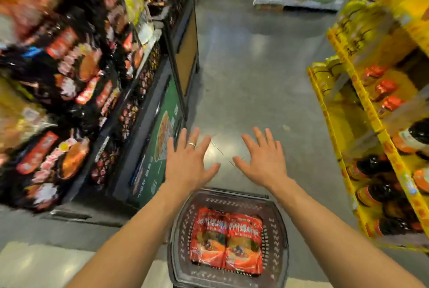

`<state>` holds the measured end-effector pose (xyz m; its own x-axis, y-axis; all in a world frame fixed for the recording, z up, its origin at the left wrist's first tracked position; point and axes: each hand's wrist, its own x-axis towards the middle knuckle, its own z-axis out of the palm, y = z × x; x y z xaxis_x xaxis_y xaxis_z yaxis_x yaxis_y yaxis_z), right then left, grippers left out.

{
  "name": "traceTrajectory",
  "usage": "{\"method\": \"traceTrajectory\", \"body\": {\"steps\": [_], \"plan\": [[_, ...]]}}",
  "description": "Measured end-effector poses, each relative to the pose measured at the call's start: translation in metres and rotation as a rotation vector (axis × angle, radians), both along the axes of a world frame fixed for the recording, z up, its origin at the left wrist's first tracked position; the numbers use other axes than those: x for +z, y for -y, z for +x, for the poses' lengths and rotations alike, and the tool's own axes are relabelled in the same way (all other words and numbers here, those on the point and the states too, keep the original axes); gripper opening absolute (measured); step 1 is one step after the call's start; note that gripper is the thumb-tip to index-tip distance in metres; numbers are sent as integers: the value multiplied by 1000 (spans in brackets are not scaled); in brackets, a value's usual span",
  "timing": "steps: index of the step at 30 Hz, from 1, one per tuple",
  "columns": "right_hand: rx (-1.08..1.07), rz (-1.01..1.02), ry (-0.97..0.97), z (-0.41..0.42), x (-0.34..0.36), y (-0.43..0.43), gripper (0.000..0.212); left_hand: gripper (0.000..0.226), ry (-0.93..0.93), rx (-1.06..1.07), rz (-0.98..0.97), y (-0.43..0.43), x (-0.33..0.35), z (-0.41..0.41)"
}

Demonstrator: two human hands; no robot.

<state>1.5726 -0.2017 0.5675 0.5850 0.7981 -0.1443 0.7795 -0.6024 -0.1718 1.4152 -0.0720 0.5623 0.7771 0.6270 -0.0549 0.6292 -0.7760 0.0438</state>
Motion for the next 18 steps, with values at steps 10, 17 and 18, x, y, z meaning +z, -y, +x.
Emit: {"method": "traceTrajectory", "body": {"steps": [10,17,18], "plan": [[347,189,118,-142,179,-32,78,86,163,332,181,9,189,-166],[567,290,127,-288,215,-46,80,87,188,545,181,28,231,-328],[591,299,128,-312,219,-48,80,83,166,563,180,31,235,-354]]}}
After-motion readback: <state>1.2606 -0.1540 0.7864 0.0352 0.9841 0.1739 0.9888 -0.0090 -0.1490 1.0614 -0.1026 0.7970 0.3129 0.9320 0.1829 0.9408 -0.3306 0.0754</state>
